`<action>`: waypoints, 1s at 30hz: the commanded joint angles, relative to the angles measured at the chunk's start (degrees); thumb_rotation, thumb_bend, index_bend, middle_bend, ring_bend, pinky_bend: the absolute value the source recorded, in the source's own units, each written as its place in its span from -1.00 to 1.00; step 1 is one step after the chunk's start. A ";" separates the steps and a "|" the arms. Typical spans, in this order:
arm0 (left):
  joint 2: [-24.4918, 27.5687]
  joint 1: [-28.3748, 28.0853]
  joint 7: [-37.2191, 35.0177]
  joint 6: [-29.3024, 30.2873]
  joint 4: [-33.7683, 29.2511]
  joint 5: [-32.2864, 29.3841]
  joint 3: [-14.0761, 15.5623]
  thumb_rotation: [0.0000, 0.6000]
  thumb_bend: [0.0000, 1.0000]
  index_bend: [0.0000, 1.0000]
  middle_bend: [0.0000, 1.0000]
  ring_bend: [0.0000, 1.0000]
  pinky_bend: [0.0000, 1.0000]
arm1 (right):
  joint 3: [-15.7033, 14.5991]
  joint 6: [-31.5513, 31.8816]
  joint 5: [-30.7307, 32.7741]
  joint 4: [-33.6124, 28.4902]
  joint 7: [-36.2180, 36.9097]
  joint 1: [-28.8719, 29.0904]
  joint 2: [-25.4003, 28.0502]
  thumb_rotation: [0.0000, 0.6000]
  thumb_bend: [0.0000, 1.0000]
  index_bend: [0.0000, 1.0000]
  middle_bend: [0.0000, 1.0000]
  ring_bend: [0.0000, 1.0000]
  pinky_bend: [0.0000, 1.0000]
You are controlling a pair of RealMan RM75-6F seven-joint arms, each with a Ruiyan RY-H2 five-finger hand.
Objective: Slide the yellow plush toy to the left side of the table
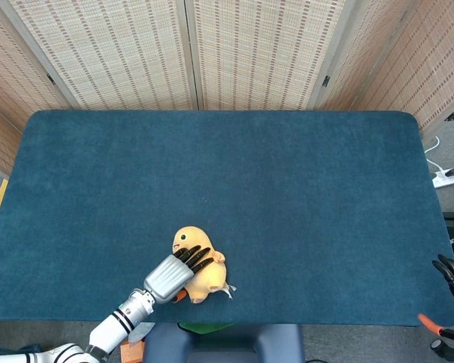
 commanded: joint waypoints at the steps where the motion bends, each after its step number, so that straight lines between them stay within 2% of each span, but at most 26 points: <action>1: -0.65 -0.30 -0.62 1.31 0.66 1.68 1.08 1.00 -0.49 -0.52 -0.67 -0.79 -0.23 | 0.07 -0.23 -0.35 -0.34 -0.47 -0.08 0.00 1.00 -0.87 -1.00 -1.00 -1.00 -1.00; 3: -1.83 0.04 -1.02 4.02 1.86 4.66 1.84 1.00 -0.38 -0.34 -0.42 -0.54 0.10 | 0.14 -0.36 -0.51 -0.63 -0.81 -0.19 0.03 1.00 -0.87 -1.00 -1.00 -1.00 -1.00; 5: -3.56 0.82 -2.17 8.02 3.85 8.62 2.51 1.00 -0.18 -0.03 -0.01 -0.14 0.55 | 0.19 -0.42 -0.68 -0.83 -1.12 -0.28 0.04 1.00 -0.86 -1.00 -1.00 -1.00 -1.00; 6: -4.64 1.32 -3.21 10.39 5.14 10.77 2.86 1.00 -0.12 0.10 0.15 0.02 0.71 | 0.19 -0.45 -0.81 -0.93 -1.28 -0.31 0.04 1.00 -0.86 -1.00 -1.00 -1.00 -1.00; 8: -6.64 2.12 -7.05 15.16 8.35 15.42 3.87 1.00 0.00 0.34 0.45 0.26 0.94 | 0.20 -0.45 -1.14 -1.15 -1.67 -0.37 0.05 1.00 -0.86 -1.00 -1.00 -1.00 -1.00; 9: -7.32 2.41 -9.29 17.24 9.99 17.27 4.31 1.00 0.05 0.42 0.54 0.33 0.99 | 0.21 -0.42 -1.32 -1.30 -1.89 -0.41 0.07 1.00 -0.86 -1.00 -1.00 -1.00 -1.00; 12: -7.89 2.72 -13.31 20.71 12.76 20.21 4.98 1.00 0.11 0.48 0.67 0.41 1.00 | 0.20 -0.55 -1.65 -1.72 -2.48 -0.51 0.11 1.00 -0.86 -1.00 -1.00 -1.00 -1.00; 16: -6.18 3.49 -15.56 23.89 13.04 22.21 5.82 1.00 0.17 0.49 0.70 0.43 1.00 | 0.08 -0.88 -2.16 -2.41 -3.29 -0.55 0.17 1.00 -0.86 -1.00 -1.00 -1.00 -1.00; 23: 3.06 6.32 -20.80 32.85 14.34 26.84 8.05 1.00 0.18 0.50 0.70 0.43 1.00 | 0.00 -0.98 -2.84 -3.96 -4.60 -0.78 0.32 1.00 -0.86 -1.00 -1.00 -1.00 -1.00; 27: 8.01 8.10 -30.45 37.82 21.11 28.89 10.83 1.00 0.18 0.50 0.70 0.42 1.00 | -0.06 -0.78 -3.64 -5.86 -6.83 -0.84 0.64 1.00 -0.86 -1.00 -1.00 -1.00 -1.00; 30: 8.72 10.02 -36.56 40.58 27.55 28.45 12.09 1.00 0.17 0.50 0.70 0.42 1.00 | -0.09 -1.01 -4.66 -8.18 -9.76 -0.44 1.02 1.00 -0.85 -1.00 -1.00 -1.00 -1.00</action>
